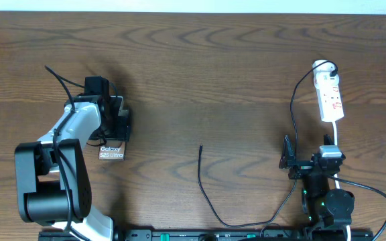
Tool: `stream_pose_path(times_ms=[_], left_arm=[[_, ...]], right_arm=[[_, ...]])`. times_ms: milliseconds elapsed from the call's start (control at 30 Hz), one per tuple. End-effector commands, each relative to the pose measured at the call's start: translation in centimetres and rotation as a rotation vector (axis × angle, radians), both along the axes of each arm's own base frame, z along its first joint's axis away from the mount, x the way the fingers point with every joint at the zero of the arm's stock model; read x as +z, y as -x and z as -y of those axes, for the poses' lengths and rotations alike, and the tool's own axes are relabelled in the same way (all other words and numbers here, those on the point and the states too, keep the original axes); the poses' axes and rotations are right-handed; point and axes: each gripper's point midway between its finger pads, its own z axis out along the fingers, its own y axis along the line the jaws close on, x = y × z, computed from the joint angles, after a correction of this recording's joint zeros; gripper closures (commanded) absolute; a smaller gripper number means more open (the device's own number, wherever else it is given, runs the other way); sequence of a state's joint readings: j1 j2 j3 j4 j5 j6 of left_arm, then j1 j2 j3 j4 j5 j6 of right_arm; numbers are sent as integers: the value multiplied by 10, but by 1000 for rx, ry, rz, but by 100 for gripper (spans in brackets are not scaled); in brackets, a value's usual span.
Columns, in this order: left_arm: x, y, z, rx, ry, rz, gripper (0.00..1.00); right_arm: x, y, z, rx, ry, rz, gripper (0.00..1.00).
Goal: Plug charger to phone and switch on socket
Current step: 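Close the left gripper on the silver phone's sides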
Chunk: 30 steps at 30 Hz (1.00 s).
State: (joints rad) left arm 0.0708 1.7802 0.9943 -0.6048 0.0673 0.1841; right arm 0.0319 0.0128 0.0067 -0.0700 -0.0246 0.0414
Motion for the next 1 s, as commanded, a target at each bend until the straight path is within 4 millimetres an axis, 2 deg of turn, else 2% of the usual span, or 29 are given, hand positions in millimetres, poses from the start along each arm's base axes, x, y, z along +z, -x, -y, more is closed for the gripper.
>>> stream_pose_path(times_ms=[0,400,667,733,900,967], left_arm=[[-10,12,-1,-1,-5,-45,31],[-10,13,-1,-1,-5,-47,41],[-10,13,-1,-1,-5,-47,44],[-10,13,-1,-1,-5,-47,48],[-10,13,-1,-1,-5,-47,50],[-10,13,-1,-1,-5,-47,55]], right_arm=[[-1,0,1,-2,-6,-4,1],[-1,0,1,-2,-6,-4,1],[-1,0,1,-2,-6,-4,1],[-1,0,1,-2,-6,-4,1],[-1,0,1,-2,-6,-4,1],[-1,0,1,-2,-6,-4,1]])
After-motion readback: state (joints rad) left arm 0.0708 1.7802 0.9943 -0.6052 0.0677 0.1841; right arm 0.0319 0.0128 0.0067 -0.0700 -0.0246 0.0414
